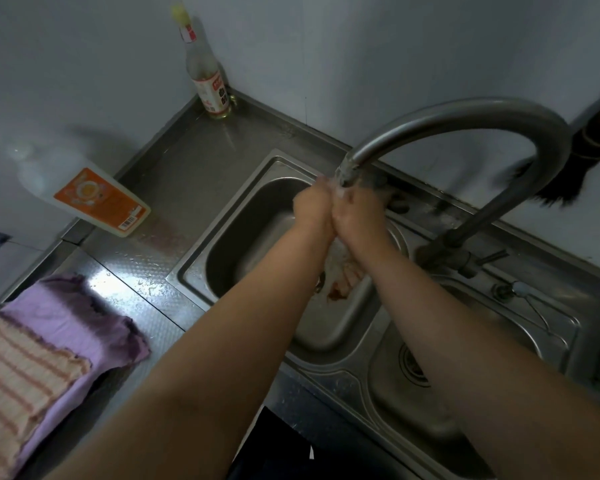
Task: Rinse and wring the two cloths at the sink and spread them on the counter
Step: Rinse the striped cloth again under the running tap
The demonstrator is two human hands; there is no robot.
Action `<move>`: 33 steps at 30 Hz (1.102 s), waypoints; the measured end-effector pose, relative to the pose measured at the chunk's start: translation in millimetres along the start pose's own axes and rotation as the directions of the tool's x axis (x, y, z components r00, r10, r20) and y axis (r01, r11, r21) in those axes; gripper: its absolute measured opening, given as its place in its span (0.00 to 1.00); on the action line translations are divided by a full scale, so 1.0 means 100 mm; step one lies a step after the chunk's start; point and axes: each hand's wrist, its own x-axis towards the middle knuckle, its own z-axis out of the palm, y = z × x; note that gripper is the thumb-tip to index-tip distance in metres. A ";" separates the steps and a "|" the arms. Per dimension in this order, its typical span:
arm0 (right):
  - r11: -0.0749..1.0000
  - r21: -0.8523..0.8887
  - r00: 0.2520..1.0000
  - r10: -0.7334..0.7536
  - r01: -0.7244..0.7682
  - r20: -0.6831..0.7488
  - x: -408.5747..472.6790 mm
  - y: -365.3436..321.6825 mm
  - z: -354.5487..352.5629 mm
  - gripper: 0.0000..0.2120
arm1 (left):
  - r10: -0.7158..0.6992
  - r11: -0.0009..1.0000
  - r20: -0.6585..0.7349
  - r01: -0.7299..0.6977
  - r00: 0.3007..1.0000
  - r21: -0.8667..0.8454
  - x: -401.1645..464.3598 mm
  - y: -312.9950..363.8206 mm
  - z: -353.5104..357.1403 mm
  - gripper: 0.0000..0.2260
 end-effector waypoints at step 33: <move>0.941 0.337 0.851 -0.150 -0.034 0.503 0.14 0.26 -0.44 0.07 | 0.182 0.945 0.418 -0.276 0.890 0.175 0.14 0.08 -0.72 0.08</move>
